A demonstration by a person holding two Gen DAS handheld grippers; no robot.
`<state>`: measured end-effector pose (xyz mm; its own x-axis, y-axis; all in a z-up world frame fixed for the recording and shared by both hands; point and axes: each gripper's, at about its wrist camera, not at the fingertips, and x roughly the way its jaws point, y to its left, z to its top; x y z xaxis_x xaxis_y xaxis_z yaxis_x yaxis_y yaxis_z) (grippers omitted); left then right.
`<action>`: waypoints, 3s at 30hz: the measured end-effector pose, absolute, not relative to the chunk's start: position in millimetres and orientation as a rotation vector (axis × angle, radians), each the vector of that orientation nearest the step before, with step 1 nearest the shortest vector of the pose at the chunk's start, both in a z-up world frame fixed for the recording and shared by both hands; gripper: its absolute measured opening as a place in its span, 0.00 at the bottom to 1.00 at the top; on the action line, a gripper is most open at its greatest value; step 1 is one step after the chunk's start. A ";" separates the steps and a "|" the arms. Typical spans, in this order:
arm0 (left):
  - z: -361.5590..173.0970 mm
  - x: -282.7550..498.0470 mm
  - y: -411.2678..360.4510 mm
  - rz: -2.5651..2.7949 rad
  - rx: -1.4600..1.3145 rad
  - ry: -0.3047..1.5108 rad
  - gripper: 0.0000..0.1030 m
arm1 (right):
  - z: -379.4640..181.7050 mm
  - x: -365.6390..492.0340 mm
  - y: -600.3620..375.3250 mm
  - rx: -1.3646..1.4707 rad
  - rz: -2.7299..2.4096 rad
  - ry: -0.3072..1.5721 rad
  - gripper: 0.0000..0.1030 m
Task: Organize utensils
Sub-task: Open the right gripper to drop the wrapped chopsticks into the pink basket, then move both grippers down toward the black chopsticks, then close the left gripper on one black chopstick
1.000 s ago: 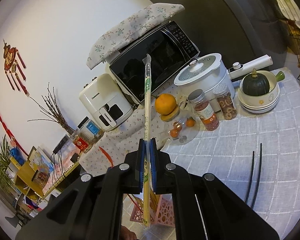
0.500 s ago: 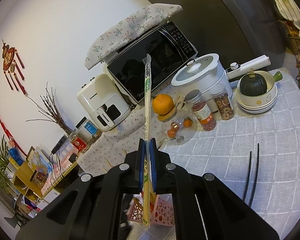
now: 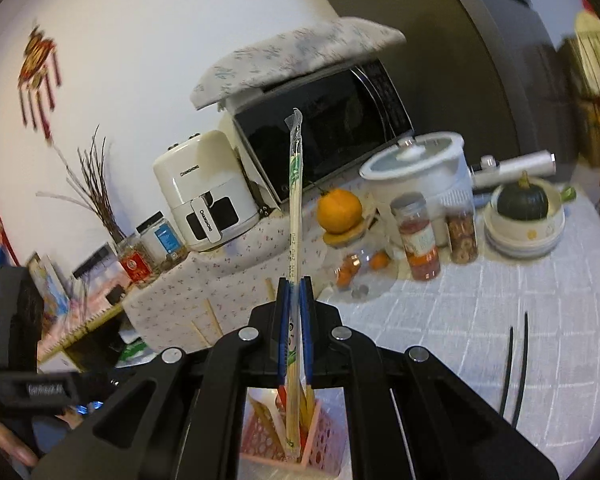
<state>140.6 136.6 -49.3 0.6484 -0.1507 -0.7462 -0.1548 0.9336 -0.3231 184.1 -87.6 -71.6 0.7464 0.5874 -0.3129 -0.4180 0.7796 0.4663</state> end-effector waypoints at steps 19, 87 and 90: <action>-74.7 149.0 166.1 0.001 -0.554 1.013 0.85 | -119.0 168.9 -34.3 0.203 0.508 0.448 0.07; -228.9 304.2 -130.8 -0.192 0.093 1.275 0.30 | -106.1 221.2 -305.5 0.380 0.081 1.138 0.70; -228.0 301.4 -132.0 -0.204 0.093 1.283 0.05 | -109.6 223.4 -306.7 0.393 0.081 1.139 0.66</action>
<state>301.4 -132.0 -228.0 0.2692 -0.0994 -0.9579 0.2022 0.9783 -0.0446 223.4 -306.7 -109.6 0.4238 0.2606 -0.8675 0.1351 0.9288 0.3451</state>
